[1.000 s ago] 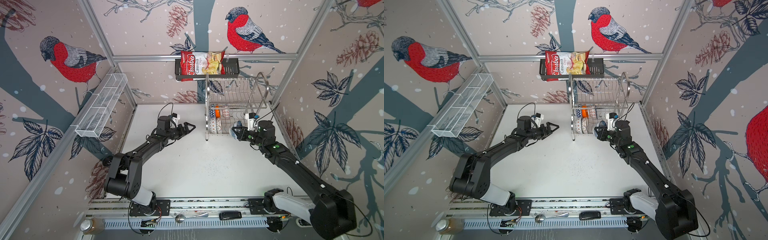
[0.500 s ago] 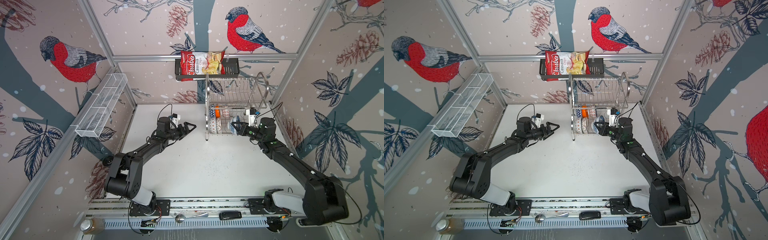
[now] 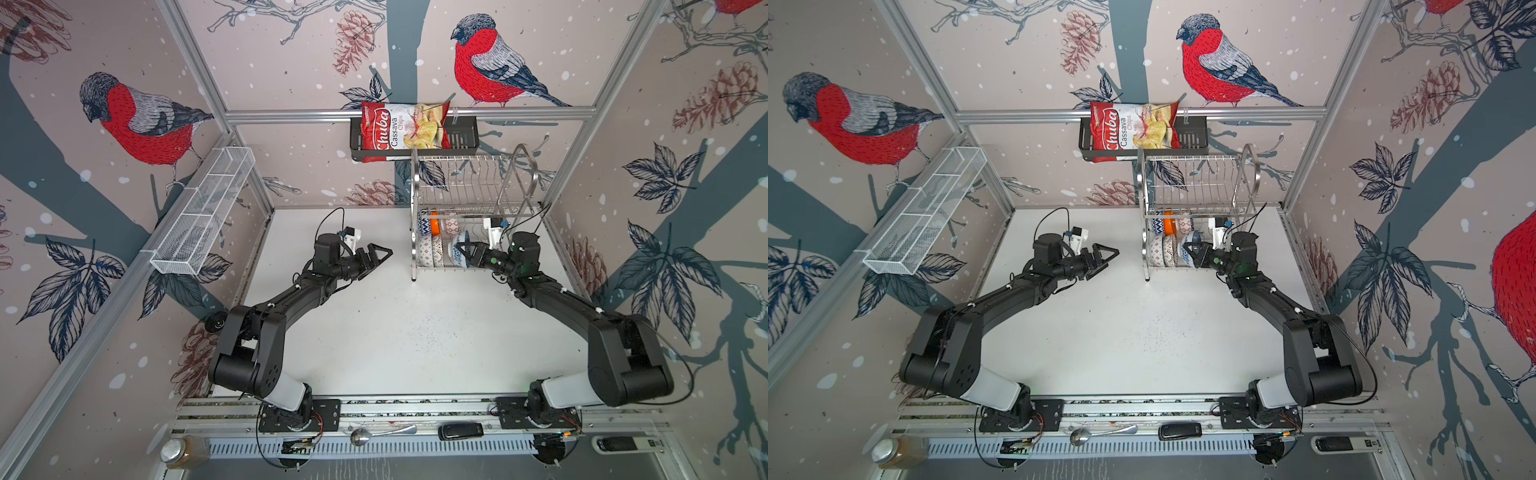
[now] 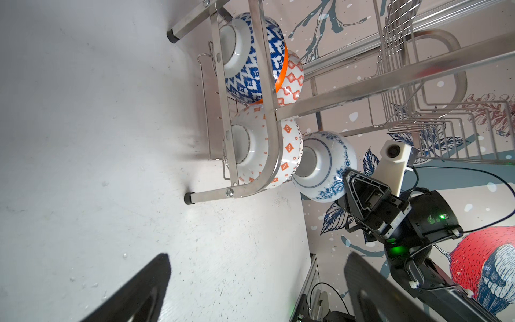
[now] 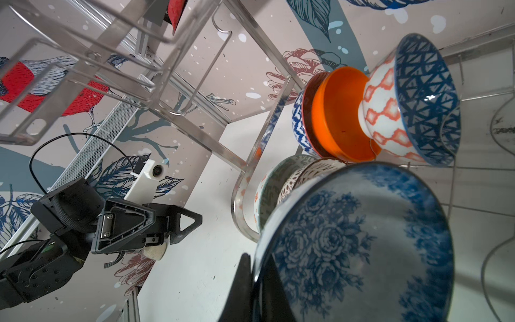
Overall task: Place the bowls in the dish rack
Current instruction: 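Hold the blue floral bowl upright in the rack beside the maroon bowl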
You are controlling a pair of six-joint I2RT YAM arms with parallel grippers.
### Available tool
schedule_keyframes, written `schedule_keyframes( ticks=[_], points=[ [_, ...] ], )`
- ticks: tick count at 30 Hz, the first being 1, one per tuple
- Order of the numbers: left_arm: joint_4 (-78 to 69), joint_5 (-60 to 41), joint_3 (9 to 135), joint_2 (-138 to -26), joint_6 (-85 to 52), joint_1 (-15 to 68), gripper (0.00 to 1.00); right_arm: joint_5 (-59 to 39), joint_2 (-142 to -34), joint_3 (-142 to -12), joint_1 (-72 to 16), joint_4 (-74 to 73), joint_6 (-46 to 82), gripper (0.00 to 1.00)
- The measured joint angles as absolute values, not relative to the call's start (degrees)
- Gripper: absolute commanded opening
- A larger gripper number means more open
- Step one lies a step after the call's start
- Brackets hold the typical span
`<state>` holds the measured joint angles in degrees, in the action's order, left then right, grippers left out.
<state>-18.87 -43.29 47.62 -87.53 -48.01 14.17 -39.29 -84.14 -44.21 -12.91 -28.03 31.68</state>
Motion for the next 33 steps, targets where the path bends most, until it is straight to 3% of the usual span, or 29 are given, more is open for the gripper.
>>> schedule_keyframes(
  ticks=[33],
  points=[
    [-18.74,-43.31,48.14,-89.38,-48.03,14.17,0.98,-46.63,-101.67,-46.83,-11.31,-47.05,39.05,0.0]
  ],
)
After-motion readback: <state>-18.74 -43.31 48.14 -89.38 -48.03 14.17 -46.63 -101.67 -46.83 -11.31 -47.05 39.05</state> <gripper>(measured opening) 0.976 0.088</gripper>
